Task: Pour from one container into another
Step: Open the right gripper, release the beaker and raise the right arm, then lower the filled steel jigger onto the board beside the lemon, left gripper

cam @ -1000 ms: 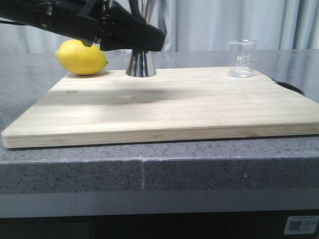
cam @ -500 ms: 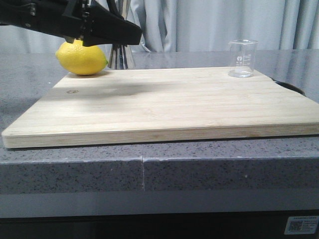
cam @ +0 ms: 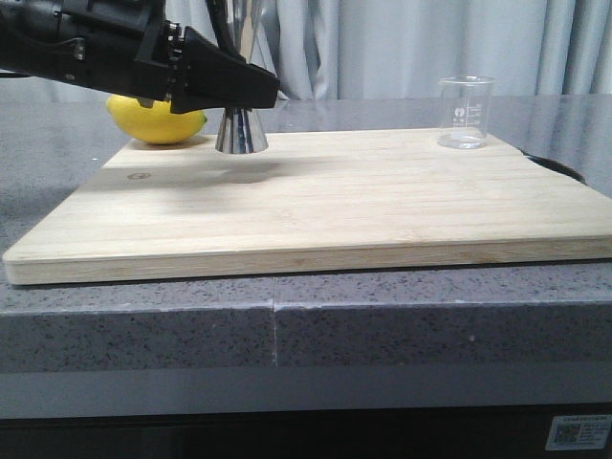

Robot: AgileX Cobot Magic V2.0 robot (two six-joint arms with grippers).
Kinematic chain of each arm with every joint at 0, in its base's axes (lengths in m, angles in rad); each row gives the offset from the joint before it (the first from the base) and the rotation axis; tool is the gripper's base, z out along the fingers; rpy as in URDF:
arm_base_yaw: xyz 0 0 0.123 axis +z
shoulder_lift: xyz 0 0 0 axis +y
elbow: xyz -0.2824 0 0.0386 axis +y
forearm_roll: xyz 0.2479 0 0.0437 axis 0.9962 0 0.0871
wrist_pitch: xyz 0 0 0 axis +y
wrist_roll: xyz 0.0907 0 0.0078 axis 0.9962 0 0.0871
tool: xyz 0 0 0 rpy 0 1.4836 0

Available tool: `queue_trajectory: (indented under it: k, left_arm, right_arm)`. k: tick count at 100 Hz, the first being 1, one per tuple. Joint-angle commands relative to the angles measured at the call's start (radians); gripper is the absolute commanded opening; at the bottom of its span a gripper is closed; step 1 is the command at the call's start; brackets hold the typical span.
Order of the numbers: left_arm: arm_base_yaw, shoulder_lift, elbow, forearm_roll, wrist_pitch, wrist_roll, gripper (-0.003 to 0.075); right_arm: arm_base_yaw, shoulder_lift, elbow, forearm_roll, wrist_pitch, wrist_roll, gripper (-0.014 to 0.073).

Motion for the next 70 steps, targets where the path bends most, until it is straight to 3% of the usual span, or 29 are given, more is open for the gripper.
queue_trajectory:
  k: [1,70]
  left_arm:
    - [0.005,-0.036,-0.028,-0.083,0.053,0.005,-0.0002]
    - [0.005,-0.014,-0.028,-0.081,0.019,0.028,-0.0002]
  right_arm:
    - [0.001,-0.019,-0.024,-0.009,-0.07,-0.006,0.0449]
    - [0.001,-0.019,-0.024,-0.009,-0.07,-0.006,0.0449]
